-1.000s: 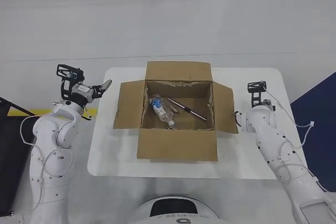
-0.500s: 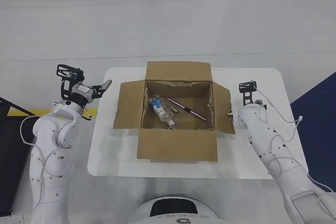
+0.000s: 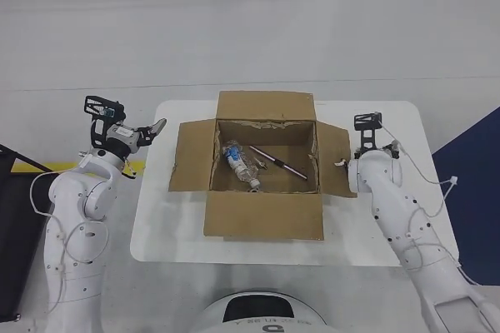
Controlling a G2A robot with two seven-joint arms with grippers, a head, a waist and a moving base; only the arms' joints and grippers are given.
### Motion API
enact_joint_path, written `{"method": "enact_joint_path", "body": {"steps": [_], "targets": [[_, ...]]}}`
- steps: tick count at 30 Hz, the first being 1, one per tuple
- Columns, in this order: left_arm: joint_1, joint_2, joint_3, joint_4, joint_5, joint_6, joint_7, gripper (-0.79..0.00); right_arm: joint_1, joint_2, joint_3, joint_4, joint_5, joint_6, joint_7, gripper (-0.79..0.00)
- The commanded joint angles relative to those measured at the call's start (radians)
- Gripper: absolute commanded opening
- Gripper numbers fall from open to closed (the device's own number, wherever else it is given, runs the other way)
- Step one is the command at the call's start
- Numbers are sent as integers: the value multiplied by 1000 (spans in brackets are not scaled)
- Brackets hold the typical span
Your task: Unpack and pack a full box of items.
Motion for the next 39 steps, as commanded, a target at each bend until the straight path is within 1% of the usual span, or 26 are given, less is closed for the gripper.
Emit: {"method": "enact_joint_path", "body": {"steps": [1,2,4,5,6,7,8,9,10,12,14,15,16,18,20,22,26,29,32,35,39], "targets": [[0,0,0,0,0,0,0,0,-44,5,68,-101,39,18,-44,-15],[0,0,0,0,0,0,0,0,-67,6,104,-160,73,30,-74,0],[0,0,0,0,0,0,0,0,-119,6,165,-267,161,32,-153,0],[0,0,0,0,0,0,0,0,-142,5,190,-322,227,22,-205,-25],[0,0,0,0,0,0,0,0,-164,3,208,-361,300,-9,-255,-43],[0,0,0,0,0,0,0,0,-178,0,218,-406,388,-59,-312,-58],[0,0,0,0,0,0,0,0,-191,-2,226,-425,471,-121,-358,-92],[0,0,0,0,0,0,0,0,-194,-4,225,-433,550,-204,-388,-252],[0,0,0,0,0,0,0,0,-189,-4,218,-428,595,-281,-396,-406],[0,0,0,0,0,0,0,0,-147,-5,171,-408,648,-418,-358,-446],[0,0,0,0,0,0,0,0,-78,-9,115,-367,693,-515,-308,-462],[0,0,0,0,0,0,0,0,-40,-13,78,-339,706,-551,-276,-468],[0,0,0,0,0,0,0,0,3,-17,43,-305,699,-564,-245,-462],[0,0,0,0,0,0,0,0,88,-30,-46,-220,666,-572,-181,-437],[0,0,0,0,0,0,0,0,168,-48,-136,-117,670,-578,-127,-425],[0,0,0,0,0,0,0,0,244,-70,-221,-4,680,-559,-59,-431],[0,0,0,0,0,0,0,0,360,-115,-352,189,741,-572,25,-456],[0,0,0,0,0,0,0,0,419,-146,-419,309,774,-596,34,-477],[0,0,0,0,0,0,0,0,466,-174,-471,413,779,-606,9,-477],[0,0,0,0,0,0,0,0,504,-203,-523,505,730,-554,-22,-456],[0,0,0,0,0,0,0,0,538,-238,-569,616,725,-549,-45,-480]]}}
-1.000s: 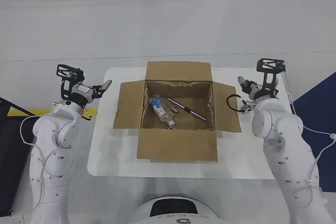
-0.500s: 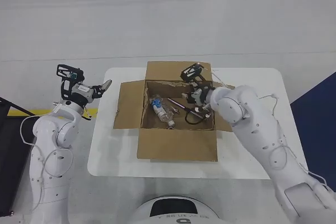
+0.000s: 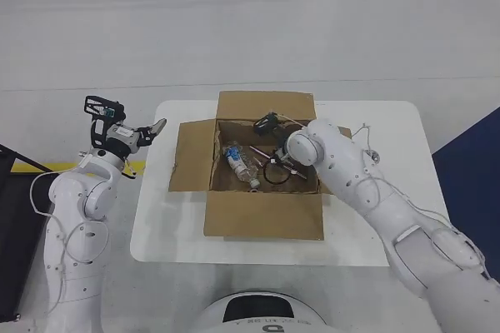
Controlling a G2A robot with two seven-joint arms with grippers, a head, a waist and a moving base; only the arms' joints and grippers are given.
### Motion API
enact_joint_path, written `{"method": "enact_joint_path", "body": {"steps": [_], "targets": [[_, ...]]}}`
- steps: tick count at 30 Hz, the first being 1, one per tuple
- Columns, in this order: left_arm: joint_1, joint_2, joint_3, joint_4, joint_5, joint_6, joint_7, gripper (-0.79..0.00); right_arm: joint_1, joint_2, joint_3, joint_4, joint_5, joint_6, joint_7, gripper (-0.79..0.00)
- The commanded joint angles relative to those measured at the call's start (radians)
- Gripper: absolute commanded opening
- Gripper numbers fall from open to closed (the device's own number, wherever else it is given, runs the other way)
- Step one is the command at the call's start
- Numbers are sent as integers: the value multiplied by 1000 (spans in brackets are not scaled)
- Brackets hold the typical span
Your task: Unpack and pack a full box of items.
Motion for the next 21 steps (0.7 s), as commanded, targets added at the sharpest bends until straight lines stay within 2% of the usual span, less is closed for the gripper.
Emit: {"method": "enact_joint_path", "body": {"steps": [1,9,12,13,16,21], "targets": [[0,0,0,0,0,0,0,0,15,-16,-20,55,2,-9,-5,-486],[0,0,0,0,0,0,0,0,57,-75,-69,207,48,-81,-18,-542],[0,0,0,0,0,0,0,0,66,-96,-87,257,52,-100,-28,-616],[0,0,0,0,0,0,0,0,70,-102,-91,274,53,-104,-31,-677],[0,0,0,0,0,0,0,0,81,-121,-103,318,59,-118,-30,-785],[0,0,0,0,0,0,0,0,100,-142,-109,367,64,-149,-37,-785]]}}
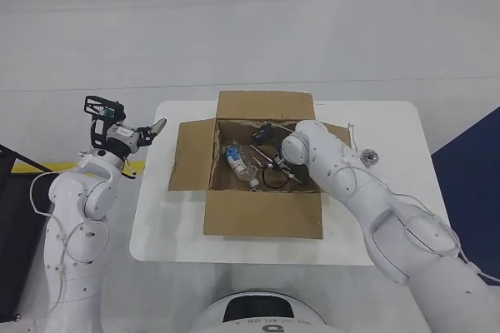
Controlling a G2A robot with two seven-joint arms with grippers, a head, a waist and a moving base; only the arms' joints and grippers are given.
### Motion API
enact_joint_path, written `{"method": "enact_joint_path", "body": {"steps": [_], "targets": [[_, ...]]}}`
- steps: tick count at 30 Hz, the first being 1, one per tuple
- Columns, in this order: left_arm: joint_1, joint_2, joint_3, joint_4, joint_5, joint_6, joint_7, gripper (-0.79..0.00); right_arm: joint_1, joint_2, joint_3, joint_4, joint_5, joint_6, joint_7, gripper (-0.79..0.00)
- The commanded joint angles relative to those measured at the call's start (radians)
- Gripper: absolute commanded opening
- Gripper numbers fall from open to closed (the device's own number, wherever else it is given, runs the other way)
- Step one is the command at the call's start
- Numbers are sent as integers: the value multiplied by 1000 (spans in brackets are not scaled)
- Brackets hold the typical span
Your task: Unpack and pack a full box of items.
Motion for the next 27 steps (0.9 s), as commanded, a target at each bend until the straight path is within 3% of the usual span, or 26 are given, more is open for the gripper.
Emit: {"method": "enact_joint_path", "body": {"steps": [1,6,11,21,24,27], "targets": [[0,0,0,0,0,0,0,0,6,-3,3,8,2,-19,-9,-785],[0,0,0,0,0,0,0,0,1,12,32,-42,11,-76,-20,-785],[0,0,0,0,0,0,0,0,-67,79,118,-226,-37,-70,-75,-785],[0,0,0,0,0,0,0,0,-467,265,478,-930,-227,-7,5,-785],[0,0,0,0,0,0,0,0,-544,287,541,-1015,-241,-24,46,-785],[0,0,0,0,0,0,0,0,-545,289,546,-994,-245,-25,69,-785]]}}
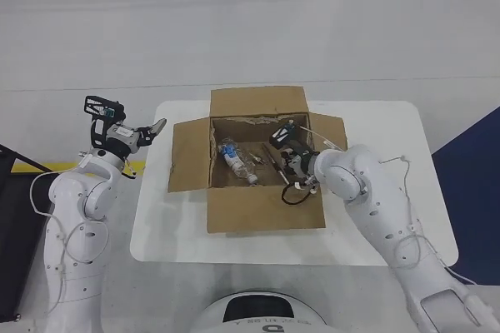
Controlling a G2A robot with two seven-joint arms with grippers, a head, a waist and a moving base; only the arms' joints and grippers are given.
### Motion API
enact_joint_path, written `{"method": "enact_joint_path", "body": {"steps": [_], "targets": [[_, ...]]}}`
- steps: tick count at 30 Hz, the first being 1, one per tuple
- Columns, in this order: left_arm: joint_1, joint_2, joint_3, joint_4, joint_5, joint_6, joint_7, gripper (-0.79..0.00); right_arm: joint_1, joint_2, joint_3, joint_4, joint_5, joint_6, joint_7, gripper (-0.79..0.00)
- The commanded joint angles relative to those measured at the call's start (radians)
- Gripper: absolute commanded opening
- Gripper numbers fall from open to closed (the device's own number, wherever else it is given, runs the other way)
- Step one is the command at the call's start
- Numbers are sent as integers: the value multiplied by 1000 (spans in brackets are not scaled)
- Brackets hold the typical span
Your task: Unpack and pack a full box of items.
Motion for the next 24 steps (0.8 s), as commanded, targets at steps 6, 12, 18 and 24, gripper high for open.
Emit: {"method": "enact_joint_path", "body": {"steps": [6,12,18,24], "targets": [[0,0,0,0,0,0,0,0,106,-29,-84,146,9,84,22,-650],[0,0,0,0,0,0,0,0,205,-66,-179,304,3,148,36,0],[0,0,0,0,0,0,0,0,287,-109,-269,479,42,152,79,-77],[0,0,0,0,0,0,0,0,346,-152,-337,613,85,144,66,-268]]}}
